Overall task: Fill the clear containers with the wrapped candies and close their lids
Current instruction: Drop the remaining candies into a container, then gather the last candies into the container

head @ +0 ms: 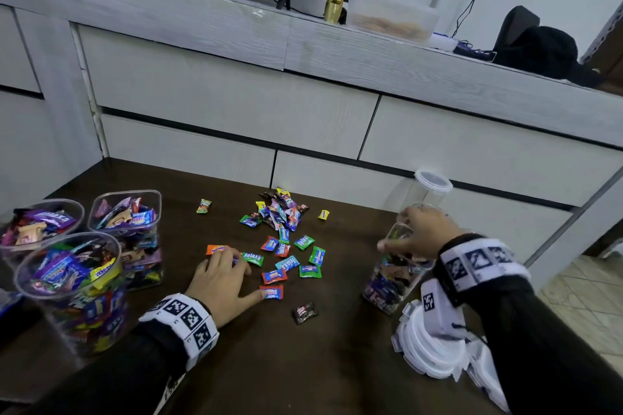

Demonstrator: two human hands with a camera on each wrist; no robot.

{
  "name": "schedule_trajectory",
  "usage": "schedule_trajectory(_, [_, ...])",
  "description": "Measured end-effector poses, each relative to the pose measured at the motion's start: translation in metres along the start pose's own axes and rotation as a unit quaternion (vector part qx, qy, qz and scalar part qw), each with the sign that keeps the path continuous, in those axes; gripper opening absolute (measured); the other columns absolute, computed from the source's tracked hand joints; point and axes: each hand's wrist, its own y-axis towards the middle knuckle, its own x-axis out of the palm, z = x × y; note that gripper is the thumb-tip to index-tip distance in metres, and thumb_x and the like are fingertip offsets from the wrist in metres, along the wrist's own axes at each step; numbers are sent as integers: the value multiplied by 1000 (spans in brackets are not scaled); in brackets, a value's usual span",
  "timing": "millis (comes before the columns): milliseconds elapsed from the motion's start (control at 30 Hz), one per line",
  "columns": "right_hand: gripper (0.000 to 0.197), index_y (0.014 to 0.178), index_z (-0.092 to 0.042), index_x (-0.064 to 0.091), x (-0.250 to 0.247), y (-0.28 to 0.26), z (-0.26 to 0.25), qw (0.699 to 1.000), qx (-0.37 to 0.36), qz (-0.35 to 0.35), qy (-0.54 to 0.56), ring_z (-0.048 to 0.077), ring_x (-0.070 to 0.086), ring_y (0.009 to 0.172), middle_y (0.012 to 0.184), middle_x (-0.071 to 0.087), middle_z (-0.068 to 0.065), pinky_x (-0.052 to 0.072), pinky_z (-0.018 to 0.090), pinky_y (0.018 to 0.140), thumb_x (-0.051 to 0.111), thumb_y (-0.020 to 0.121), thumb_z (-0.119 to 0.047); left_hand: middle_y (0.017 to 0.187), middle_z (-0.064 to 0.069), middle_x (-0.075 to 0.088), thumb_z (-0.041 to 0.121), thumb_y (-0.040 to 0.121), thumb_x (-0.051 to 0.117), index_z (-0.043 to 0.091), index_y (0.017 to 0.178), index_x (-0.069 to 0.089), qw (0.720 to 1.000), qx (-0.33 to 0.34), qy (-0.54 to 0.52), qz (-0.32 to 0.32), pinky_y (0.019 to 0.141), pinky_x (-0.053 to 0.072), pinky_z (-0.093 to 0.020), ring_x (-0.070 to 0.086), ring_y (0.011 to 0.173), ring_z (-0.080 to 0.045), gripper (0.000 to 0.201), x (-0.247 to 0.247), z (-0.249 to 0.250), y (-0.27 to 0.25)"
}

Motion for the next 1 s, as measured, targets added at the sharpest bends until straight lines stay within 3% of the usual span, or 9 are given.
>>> schedule_trajectory(100, [76,132,-9,45,-27,29,8,994,17,14,106,25,55,113,125,58,11,43,36,98,63,78,-61,154,-1,21,68,88,45,29,137,40,1000,-22,1,-6,117,20,-42,19,144,-19,63,-2,1,17])
schedule_trajectory(267, [63,125,-6,52,-53,99,35,995,80,23,50,30,55,114,125,59,14,41,33,88,64,84,-51,163,-3,0,67,89,46,27,150,25,997,-41,-6,-61,120,8,-52,-3,151,-23,75,-3,2,51])
schedule_trajectory(467, [71,124,-2,52,-46,179,82,992,129,9,3,34,54,117,129,57,18,40,43,103,63,81,-56,163,-3,-3,67,88,49,26,153,19,994,-47,25,-97,120,8,-52,-5,150,-23,82,-7,2,84])
schedule_trajectory(667, [78,140,-16,43,-19,244,120,994,110,-25,-3,25,40,134,148,40,8,32,38,111,65,78,-58,163,-2,-1,64,88,51,24,152,15,990,-49,6,-133,121,13,-50,0,151,-21,84,-6,2,93])
schedule_trajectory(733, [65,125,-14,56,-10,258,122,993,102,-44,-34,32,50,123,132,54,14,38,43,105,70,76,-55,163,-2,-1,65,89,49,24,152,16,991,-42,9,-127,120,13,-50,0,151,-21,82,-5,2,91])
schedule_trajectory(800, [48,93,-15,65,-6,262,115,994,96,-44,-42,32,60,97,101,64,15,47,44,92,75,69,-55,163,-2,-1,65,89,48,24,152,16,991,-42,9,-125,120,12,-50,0,151,-21,82,-4,2,91])
schedule_trajectory(867, [47,61,-14,55,-6,269,116,995,82,-38,-35,27,57,69,72,57,9,47,35,73,77,67,-55,163,-3,-2,65,90,48,24,152,15,991,-44,14,-128,120,12,-51,-1,151,-21,82,-4,2,91])
schedule_trajectory(900, [47,59,-13,52,-8,269,114,996,76,-49,-27,28,56,66,69,54,7,43,33,69,78,68,-52,163,-3,-3,64,90,48,24,153,14,990,-44,17,-131,120,12,-51,-1,151,-22,82,-4,3,92])
schedule_trajectory(1000, [52,88,-9,48,-12,254,101,998,51,-42,-13,36,59,96,90,55,6,46,35,81,82,67,-42,163,-4,-4,64,90,47,23,153,13,990,-44,18,-132,120,12,-51,-2,151,-22,82,-3,4,93])
